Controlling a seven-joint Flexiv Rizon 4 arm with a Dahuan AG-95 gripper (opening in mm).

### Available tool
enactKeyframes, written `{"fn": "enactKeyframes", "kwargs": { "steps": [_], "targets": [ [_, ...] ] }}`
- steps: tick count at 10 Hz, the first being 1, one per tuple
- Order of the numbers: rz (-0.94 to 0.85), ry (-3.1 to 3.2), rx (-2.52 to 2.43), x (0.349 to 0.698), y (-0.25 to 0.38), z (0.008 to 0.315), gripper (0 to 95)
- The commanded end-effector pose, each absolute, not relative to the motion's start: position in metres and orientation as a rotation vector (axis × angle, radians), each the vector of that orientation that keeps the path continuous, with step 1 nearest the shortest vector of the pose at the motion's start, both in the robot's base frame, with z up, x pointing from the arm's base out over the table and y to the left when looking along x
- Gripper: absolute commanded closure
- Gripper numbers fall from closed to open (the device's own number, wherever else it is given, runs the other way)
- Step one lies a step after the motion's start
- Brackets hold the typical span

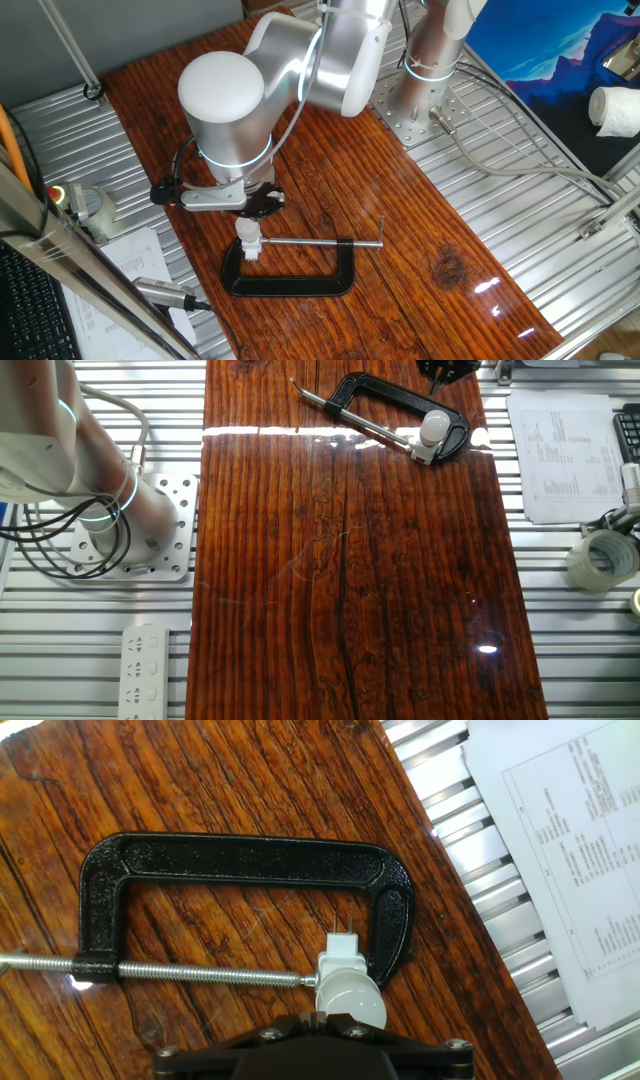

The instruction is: Install the light bulb by rotating it

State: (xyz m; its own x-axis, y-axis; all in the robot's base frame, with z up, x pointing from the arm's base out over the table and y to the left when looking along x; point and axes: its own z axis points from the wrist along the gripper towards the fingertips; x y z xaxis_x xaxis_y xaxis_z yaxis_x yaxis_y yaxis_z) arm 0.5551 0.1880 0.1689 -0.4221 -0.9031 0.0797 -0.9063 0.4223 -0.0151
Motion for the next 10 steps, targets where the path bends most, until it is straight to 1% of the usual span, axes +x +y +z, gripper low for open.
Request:
{"fn": "enactKeyframes", "kwargs": {
  "steps": [1, 10],
  "targets": [
    [0.086, -2.597, 1.658, 0.5554, 0.188, 0.1685, 95.0],
    [0.099, -2.63, 1.618, 0.5554, 0.188, 0.1686, 95.0]
  ]
}}
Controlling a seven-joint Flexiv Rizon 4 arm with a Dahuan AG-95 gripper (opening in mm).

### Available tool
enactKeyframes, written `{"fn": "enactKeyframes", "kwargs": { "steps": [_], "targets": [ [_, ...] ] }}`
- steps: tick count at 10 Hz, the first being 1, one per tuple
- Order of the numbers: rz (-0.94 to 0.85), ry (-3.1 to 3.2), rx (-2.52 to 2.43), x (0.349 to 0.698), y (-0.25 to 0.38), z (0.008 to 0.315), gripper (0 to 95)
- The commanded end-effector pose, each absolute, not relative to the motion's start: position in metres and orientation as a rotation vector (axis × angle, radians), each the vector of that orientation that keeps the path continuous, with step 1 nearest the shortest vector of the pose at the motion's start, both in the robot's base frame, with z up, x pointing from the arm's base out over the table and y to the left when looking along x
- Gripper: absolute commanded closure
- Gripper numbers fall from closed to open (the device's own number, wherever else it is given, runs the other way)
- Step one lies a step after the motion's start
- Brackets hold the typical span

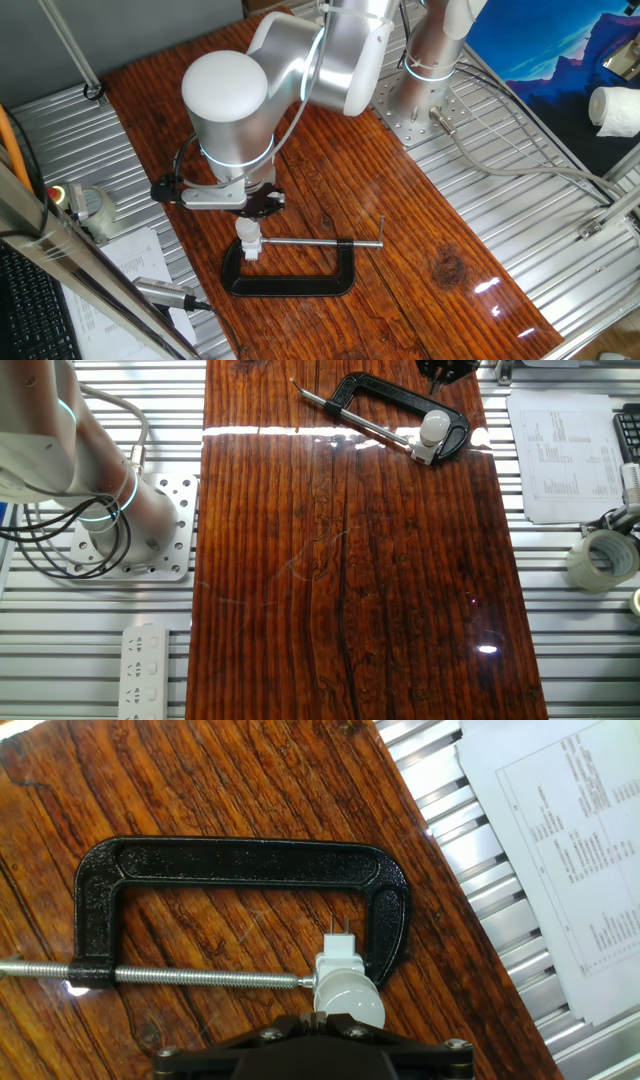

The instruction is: Install the light bulb by rotating it

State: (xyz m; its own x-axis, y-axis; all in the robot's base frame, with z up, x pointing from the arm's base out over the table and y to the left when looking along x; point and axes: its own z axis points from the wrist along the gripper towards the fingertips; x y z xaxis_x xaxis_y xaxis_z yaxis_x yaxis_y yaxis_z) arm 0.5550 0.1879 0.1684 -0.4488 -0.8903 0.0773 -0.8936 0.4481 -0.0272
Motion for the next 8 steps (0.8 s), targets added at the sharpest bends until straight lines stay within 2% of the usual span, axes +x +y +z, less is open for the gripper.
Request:
{"fn": "enactKeyframes", "kwargs": {
  "steps": [1, 8],
  "targets": [
    [0.099, -2.631, 1.616, 0.5554, 0.188, 0.1686, 95.0],
    [0.104, -2.639, 1.607, 0.5554, 0.1876, 0.169, 95.0]
  ]
}}
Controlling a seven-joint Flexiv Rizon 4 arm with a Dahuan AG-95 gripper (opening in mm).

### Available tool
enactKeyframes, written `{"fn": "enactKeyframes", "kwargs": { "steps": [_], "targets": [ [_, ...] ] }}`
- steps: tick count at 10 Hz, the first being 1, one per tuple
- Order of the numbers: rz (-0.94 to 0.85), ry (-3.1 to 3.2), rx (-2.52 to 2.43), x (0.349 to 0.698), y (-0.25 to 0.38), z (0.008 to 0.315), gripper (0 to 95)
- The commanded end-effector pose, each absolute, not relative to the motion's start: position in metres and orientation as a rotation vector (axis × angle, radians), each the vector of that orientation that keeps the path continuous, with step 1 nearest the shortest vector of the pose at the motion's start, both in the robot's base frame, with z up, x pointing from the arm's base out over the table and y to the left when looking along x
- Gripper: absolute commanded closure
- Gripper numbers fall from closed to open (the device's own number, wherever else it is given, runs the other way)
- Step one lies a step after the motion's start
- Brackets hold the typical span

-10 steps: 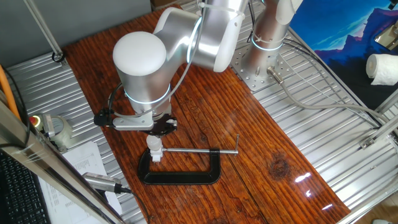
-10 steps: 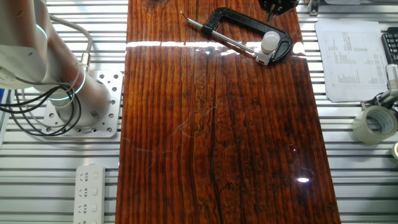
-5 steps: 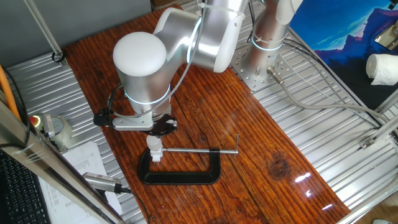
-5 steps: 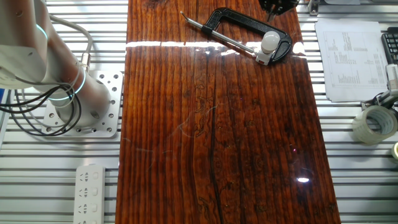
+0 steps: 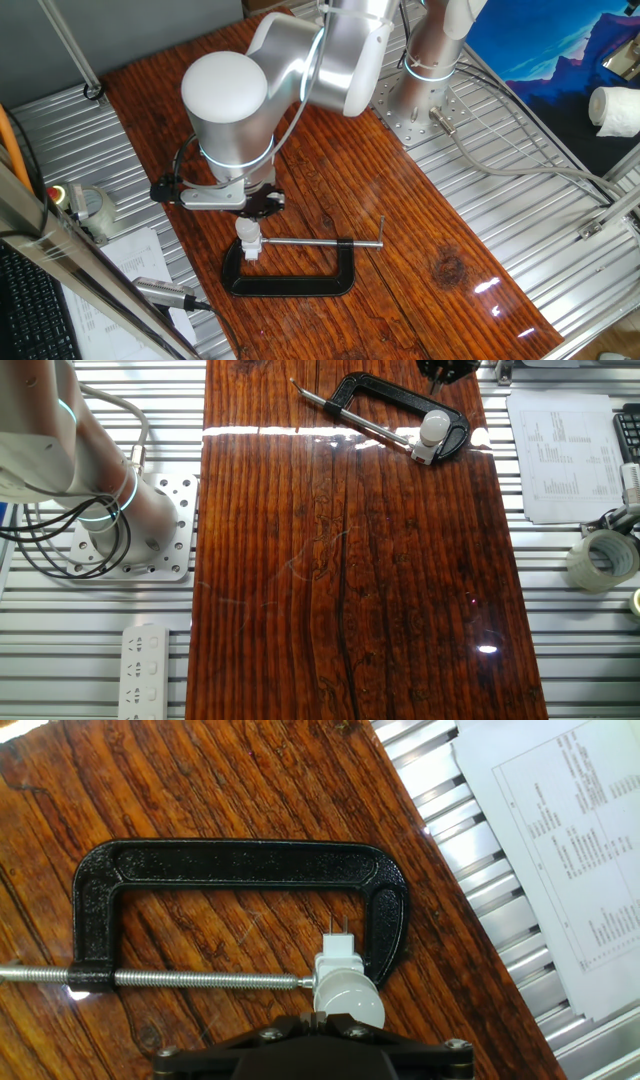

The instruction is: Install the light bulb by rotating it

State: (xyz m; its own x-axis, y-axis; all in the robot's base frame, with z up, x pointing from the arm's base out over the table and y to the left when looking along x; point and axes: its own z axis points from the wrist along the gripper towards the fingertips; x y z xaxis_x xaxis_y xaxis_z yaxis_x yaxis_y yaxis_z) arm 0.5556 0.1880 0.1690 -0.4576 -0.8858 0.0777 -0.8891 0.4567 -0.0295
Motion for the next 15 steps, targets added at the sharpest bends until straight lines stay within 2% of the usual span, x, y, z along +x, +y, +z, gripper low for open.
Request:
{"fn": "enactKeyframes", "kwargs": {
  "steps": [1, 8, 11, 15],
  "targets": [
    [0.106, -2.64, 1.604, 0.555, 0.187, 0.17, 95.0],
    [0.092, -2.73, 1.482, 0.566, 0.145, 0.194, 95.0],
    [0.099, -2.946, 1.011, 0.568, 0.126, 0.204, 95.0],
    [0.099, -3.045, 0.668, 0.568, 0.088, 0.218, 95.0]
  ]
}}
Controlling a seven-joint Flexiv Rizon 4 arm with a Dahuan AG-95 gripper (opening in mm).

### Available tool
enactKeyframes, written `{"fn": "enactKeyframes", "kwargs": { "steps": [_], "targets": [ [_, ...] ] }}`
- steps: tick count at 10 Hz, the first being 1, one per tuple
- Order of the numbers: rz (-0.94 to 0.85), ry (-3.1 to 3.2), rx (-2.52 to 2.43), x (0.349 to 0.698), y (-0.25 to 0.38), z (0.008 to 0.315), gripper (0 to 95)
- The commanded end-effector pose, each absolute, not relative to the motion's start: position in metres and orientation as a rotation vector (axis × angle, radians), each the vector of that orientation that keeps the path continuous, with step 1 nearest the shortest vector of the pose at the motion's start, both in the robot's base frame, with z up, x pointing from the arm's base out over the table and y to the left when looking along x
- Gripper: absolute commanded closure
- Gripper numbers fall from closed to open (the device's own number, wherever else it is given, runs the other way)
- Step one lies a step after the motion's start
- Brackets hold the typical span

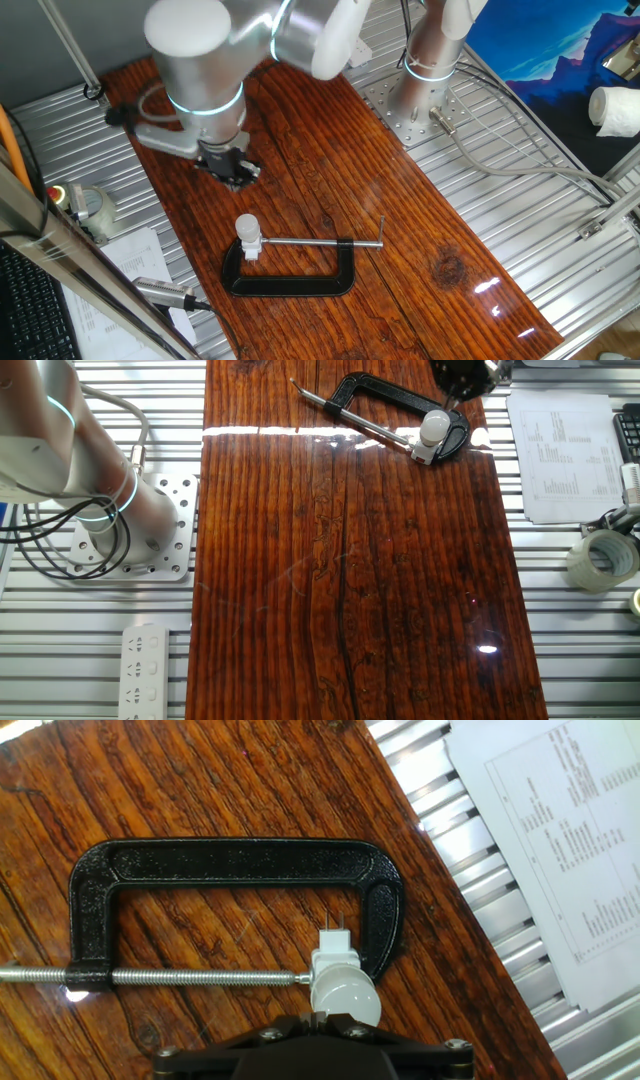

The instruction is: Install the light bulb by rotating it

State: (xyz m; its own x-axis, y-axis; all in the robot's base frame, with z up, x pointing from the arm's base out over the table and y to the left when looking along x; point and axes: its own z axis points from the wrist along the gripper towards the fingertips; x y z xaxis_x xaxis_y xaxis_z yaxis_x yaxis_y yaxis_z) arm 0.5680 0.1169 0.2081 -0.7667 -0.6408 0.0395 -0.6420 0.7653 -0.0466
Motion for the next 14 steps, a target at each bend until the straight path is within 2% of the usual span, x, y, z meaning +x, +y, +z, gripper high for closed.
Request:
{"fn": "enactKeyframes", "kwargs": {
  "steps": [1, 6, 8, 14],
  "targets": [
    [0.104, -3.059, 0.6, 0.571, 0.076, 0.218, 95.0],
    [0.034, -3.091, 0.322, 0.572, 0.018, 0.213, 95.0],
    [-0.028, -3.105, 0.176, 0.571, 0.016, 0.211, 95.0],
    [-0.021, -3.119, 0.137, 0.57, 0.018, 0.213, 95.0]
  ]
}}
